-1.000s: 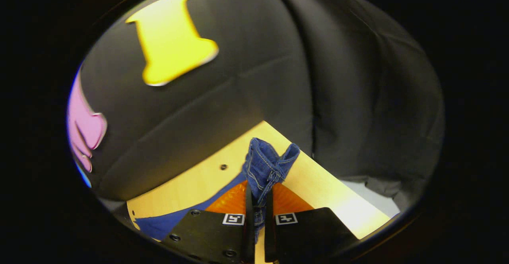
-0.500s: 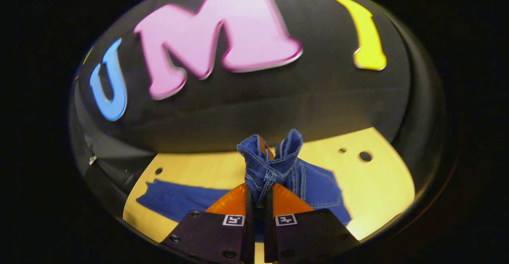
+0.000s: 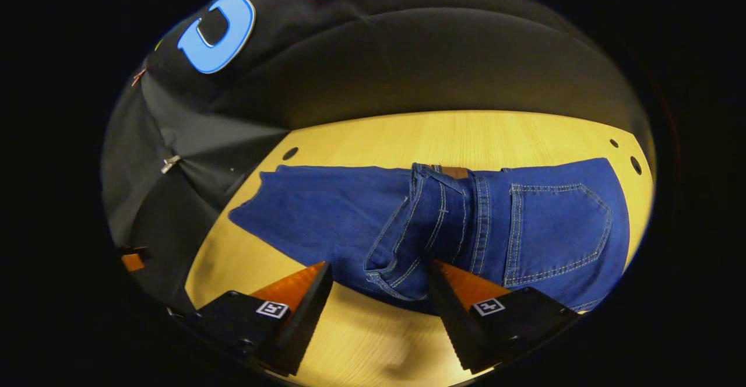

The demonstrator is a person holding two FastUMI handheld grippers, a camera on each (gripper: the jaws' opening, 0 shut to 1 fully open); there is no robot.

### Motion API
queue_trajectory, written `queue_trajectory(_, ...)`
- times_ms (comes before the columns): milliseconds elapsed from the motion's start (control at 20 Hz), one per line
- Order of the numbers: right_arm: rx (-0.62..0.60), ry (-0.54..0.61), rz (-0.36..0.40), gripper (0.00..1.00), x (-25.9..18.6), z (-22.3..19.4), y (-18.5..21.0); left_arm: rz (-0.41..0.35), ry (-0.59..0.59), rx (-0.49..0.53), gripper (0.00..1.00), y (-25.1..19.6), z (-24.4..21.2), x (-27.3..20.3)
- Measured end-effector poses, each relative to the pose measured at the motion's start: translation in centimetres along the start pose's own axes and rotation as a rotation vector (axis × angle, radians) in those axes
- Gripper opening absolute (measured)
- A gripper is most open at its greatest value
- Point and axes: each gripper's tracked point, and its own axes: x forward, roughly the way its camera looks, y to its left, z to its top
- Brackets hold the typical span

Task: Grasp the waist and the cuffs of the jeans and fold them to make the two legs overlap; first hold the waist and fold one-third of the jeans toward the cuffs, then hold the cuffs and fold the remaining one-third in the same direction to finish folding.

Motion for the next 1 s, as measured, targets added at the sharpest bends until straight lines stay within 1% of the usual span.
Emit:
queue_trajectory(50, -0.009, -0.004, 0.025, 0.97, -1.6, 0.9, -2.5, -0.021, 0.013, -0.007, 0.97, -0.4, 1.1, 1.6)
queue_trajectory(150, -0.073, -0.043, 0.058, 0.98, -6.5, 2.7, -3.1, -0.078, 0.05, -0.061, 0.97, -0.9, 3.9, 5.6)
queue_trajectory(200, -0.117, -0.061, 0.071, 0.97, -9.2, 3.0, -3.6, -0.074, 0.081, -0.095, 0.97, -0.3, 4.9, 7.8)
queue_trajectory(250, -0.163, -0.075, 0.072, 0.98, -12.0, 2.9, -4.2, -0.06, 0.12, -0.133, 0.97, 0.5, 5.7, 10.0)
queue_trajectory(350, -0.232, -0.088, 0.039, 0.98, -16.6, 2.1, -7.0, 0.024, 0.231, -0.221, 0.97, 3.4, 6.2, 14.1)
queue_trajectory(400, -0.238, -0.078, 0.01, 0.98, -18.2, 1.2, -8.8, 0.042, 0.278, -0.279, 0.97, 4.2, 6.5, 16.4)
queue_trajectory(450, -0.224, -0.05, -0.026, 0.97, -19.2, -0.5, -10.7, 0.076, 0.324, -0.322, 0.97, 5.1, 6.7, 18.5)
queue_trajectory(500, -0.197, -0.015, -0.056, 0.98, -20.3, -2.2, -12.2, 0.114, 0.367, -0.333, 0.97, 6.5, 6.8, 20.2)
queue_trajectory(550, -0.163, 0.0, -0.078, 0.98, -21.0, -3.4, -13.6, 0.146, 0.413, -0.315, 0.97, 7.5, 6.5, 21.5)
queue_trajectory(650, -0.105, 0.029, -0.115, 0.98, -22.6, -5.8, -15.7, 0.22, 0.499, -0.238, 0.97, 9.2, 5.9, 23.3)
queue_trajectory(700, -0.087, 0.038, -0.126, 0.98, -23.3, -6.6, -16.3, 0.245, 0.535, -0.208, 0.97, 9.5, 5.2, 23.5)
queue_trajectory(750, -0.074, 0.044, -0.135, 0.97, -23.6, -7.1, -16.8, 0.251, 0.575, -0.206, 0.97, 9.5, 4.1, 24.0)
queue_trajectory(850, -0.067, 0.067, -0.159, 0.98, -24.0, -8.0, -18.2, 0.277, 0.678, -0.215, 0.98, 9.3, 2.1, 23.7)
queue_trajectory(950, -0.066, 0.074, -0.174, 0.98, -24.1, -7.9, -19.0, 0.324, 0.681, -0.131, 0.99, 9.3, 2.6, 24.5)
queue_trajectory(1000, -0.053, 0.068, -0.172, 0.98, -23.9, -7.5, -19.0, 0.339, 0.726, -0.108, 0.97, 8.7, 2.2, 24.0)
